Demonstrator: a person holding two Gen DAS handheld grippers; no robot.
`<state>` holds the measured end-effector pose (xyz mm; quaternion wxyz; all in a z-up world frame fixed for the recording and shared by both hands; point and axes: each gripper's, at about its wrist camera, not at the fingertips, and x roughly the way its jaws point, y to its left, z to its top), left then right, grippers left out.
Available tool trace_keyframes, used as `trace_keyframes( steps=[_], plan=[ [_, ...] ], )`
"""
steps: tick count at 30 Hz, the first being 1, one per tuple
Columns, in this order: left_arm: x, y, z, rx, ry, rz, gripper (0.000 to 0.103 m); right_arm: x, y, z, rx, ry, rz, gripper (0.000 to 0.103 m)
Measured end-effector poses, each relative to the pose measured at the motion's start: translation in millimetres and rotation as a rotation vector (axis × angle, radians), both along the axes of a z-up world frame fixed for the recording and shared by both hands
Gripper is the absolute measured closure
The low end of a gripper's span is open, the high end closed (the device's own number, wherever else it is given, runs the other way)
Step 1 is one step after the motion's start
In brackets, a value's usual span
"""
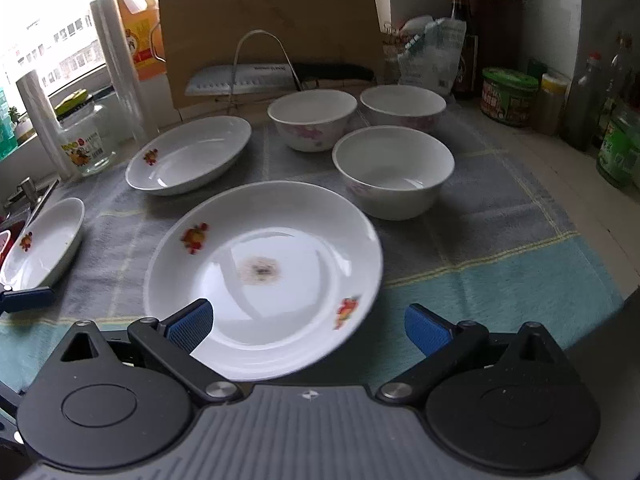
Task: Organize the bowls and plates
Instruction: 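Grasp the rim of the brown-stained white plate with the right tool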
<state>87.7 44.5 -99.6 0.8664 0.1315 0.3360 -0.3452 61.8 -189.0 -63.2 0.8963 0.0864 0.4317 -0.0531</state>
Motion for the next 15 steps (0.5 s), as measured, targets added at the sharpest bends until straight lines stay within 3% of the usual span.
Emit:
trace_keyframes(
  steps=[6,15],
  plan=[
    [2,-34,-15,0.046,0.055,0.007,0.001,15,-24,-12,0.023,0.029,0.072,0.000],
    [10,-69,-28,0.093,0.075,0.015,0.001,32,-46,-29,0.067,0.066,0.186,0.000]
  ],
)
